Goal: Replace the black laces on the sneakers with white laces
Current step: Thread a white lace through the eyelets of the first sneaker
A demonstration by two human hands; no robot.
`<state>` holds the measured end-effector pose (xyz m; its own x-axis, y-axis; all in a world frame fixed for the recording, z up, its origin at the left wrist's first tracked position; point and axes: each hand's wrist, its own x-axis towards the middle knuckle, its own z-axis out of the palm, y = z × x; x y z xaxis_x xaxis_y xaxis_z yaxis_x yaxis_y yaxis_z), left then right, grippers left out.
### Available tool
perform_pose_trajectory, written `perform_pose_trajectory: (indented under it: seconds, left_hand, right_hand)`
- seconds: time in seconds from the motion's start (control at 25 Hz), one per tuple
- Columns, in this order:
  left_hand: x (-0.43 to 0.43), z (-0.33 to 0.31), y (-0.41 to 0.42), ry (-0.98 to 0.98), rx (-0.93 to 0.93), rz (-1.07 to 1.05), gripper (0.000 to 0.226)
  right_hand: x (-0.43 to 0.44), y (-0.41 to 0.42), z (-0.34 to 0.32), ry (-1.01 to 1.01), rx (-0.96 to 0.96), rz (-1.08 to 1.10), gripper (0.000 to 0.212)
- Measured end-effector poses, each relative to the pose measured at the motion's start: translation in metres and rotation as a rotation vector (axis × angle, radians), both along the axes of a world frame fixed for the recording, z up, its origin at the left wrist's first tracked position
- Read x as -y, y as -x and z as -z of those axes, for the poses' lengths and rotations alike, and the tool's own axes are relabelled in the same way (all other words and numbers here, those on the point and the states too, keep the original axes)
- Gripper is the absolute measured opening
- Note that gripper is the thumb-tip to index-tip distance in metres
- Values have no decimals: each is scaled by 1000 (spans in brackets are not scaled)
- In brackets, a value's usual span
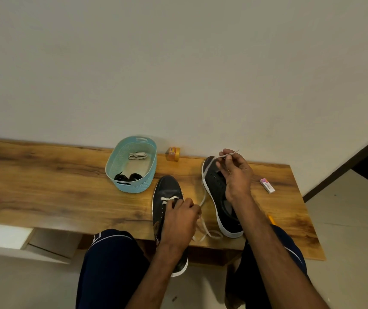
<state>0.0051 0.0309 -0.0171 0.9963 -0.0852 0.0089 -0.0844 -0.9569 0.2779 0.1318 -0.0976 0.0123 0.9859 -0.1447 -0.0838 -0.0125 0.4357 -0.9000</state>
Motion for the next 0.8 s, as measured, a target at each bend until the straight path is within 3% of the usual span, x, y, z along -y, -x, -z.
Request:
perform_pose_trajectory:
  seconds: [0.08,0.2,0.28,0.36,0.6,0.8]
  left_hand:
    - [3,2,1,-17,-13,-44,35]
    - [-25,-1,9,200,90,-395,36]
    - [-49,1,14,315,-32,-538,38]
    - [-56,5,18,377,-197,-522,43]
    - [-52,17,13,482,-165,-583,25]
    - [-52,21,10,543,-70,-743,24]
  right_hand:
    - [-3,3,3,140,-14,-18,19]
    - [-9,8,7,474,30,-114,18]
    - [-15,13,13,766,107,-216,18]
    - [-22,20,18,984,187,-318,17]
    - [-43,43,28,1164,253,-578,11]
    - [-61,54,41,1329,248,-717,7]
